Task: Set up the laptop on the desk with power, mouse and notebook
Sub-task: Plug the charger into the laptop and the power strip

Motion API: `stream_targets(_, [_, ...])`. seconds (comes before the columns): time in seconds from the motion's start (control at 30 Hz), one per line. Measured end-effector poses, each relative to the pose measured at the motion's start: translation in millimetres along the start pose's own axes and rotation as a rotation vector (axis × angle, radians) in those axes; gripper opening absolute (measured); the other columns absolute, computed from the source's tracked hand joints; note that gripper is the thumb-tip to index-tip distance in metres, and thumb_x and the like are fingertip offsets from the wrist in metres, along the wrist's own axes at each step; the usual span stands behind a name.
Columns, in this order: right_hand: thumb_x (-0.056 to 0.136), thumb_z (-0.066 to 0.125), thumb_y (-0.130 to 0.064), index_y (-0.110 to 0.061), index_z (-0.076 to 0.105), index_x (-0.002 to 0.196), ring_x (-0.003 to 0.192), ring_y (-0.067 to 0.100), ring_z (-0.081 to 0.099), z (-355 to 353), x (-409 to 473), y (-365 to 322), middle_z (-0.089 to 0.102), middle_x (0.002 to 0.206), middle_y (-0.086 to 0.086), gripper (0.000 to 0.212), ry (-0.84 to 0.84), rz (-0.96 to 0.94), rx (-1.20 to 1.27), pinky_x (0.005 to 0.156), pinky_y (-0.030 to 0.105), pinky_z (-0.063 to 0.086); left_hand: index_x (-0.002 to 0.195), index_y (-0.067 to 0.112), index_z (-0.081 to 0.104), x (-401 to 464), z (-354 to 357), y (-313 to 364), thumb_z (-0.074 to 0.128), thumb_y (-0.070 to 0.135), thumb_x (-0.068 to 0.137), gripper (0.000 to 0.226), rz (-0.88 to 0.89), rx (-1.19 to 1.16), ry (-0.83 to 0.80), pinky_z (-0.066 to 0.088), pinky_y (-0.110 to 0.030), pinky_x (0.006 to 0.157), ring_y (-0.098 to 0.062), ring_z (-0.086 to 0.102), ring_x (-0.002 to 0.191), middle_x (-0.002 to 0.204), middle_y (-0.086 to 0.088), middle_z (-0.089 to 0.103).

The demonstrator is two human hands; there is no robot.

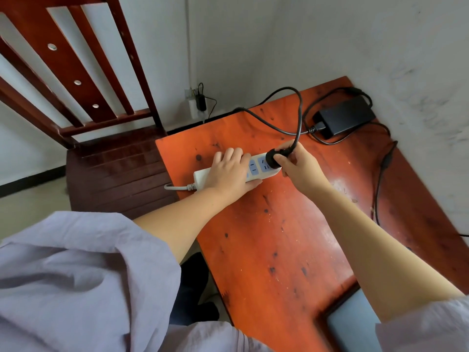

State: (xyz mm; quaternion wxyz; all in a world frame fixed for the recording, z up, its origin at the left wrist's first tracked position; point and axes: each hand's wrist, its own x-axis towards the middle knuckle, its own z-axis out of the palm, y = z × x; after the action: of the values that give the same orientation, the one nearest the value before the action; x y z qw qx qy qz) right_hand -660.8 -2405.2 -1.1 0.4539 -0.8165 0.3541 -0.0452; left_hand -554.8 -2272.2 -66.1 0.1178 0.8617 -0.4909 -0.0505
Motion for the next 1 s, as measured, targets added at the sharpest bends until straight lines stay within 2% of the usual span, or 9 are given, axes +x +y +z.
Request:
stream_targets(0.13, [0.09, 0.052, -0.017, -0.028, 0.05, 0.089, 0.059, -0.001, 0.05, 1.4, 2.4, -3.3, 0.055, 0.071, -0.018, 0.011, -0.032, -0.05, -0.125, 0.047, 0.001, 0.037, 0.123, 0.013, 0.05, 0.1, -0.1, -0.7, 0.048, 0.062, 0.082, 0.065, 0.002, 0.003, -0.005, 0.035, -0.038, 0.089, -0.026, 0.048, 0.103, 0.109, -0.007, 0.055])
stream_targets(0.27, [0.091, 0.052, -0.02, -0.028, 0.048, 0.089, 0.059, -0.006, 0.05, 1.8, 7.4, -6.5, 0.052, 0.074, -0.02, 0.009, -0.073, -0.089, -0.228, 0.049, 0.004, 0.037, 0.125, 0.013, 0.049, 0.1, -0.4, -1.1, 0.045, 0.063, 0.083, 0.065, 0.008, 0.024, -0.011, 0.036, -0.039, 0.088, -0.026, 0.048, 0.103, 0.11, -0.007, 0.055])
stream_targets(0.4, [0.091, 0.052, -0.021, -0.026, 0.048, 0.09, 0.063, -0.003, 0.051, 0.2, 12.0, -6.5, 0.052, 0.075, -0.021, 0.007, -0.066, -0.067, -0.24, 0.053, 0.009, 0.034, 0.12, 0.013, 0.051, 0.0, -0.8, -0.7, 0.046, 0.062, 0.082, 0.062, 0.01, 0.034, -0.004, 0.036, -0.038, 0.087, -0.026, 0.049, 0.102, 0.108, -0.007, 0.055])
stream_targets(0.57, [0.09, 0.053, -0.022, -0.025, 0.047, 0.092, 0.063, 0.0, 0.048, 6.9, 8.8, -5.3, 0.052, 0.073, -0.019, 0.006, -0.072, -0.098, -0.302, 0.05, 0.009, 0.036, 0.126, 0.012, 0.048, 0.2, -1.1, -0.7, 0.043, 0.062, 0.084, 0.066, 0.01, 0.033, -0.016, 0.035, -0.039, 0.089, -0.027, 0.048, 0.104, 0.111, -0.008, 0.054])
stream_targets(0.7, [0.09, 0.054, -0.022, -0.025, 0.046, 0.092, 0.063, 0.003, 0.048, 6.5, 8.9, -5.1, 0.051, 0.072, -0.017, 0.008, -0.087, -0.114, -0.325, 0.053, 0.017, 0.035, 0.127, 0.012, 0.047, -0.6, -1.1, -1.0, 0.043, 0.062, 0.084, 0.067, 0.015, 0.028, -0.018, 0.035, -0.039, 0.09, -0.027, 0.048, 0.105, 0.113, -0.008, 0.054])
stream_targets(0.83, [0.088, 0.055, -0.03, -0.025, 0.047, 0.094, 0.063, 0.006, 0.049, 7.6, 12.3, -4.5, 0.052, 0.071, -0.014, 0.01, -0.088, -0.086, -0.338, 0.053, 0.025, 0.042, 0.124, 0.013, 0.049, -0.2, -1.5, -1.1, 0.044, 0.062, 0.083, 0.064, 0.01, 0.032, -0.021, 0.035, -0.038, 0.089, -0.026, 0.048, 0.104, 0.111, -0.007, 0.054])
stream_targets(1.0, [0.089, 0.054, -0.028, -0.027, 0.047, 0.09, 0.066, 0.002, 0.051, 4.9, 15.0, -4.0, 0.054, 0.073, -0.018, 0.007, -0.057, -0.067, -0.297, 0.054, 0.022, 0.041, 0.118, 0.014, 0.052, 0.4, -1.7, -1.0, 0.046, 0.062, 0.082, 0.06, 0.007, 0.017, -0.015, 0.035, -0.038, 0.088, -0.026, 0.049, 0.102, 0.108, -0.006, 0.055])
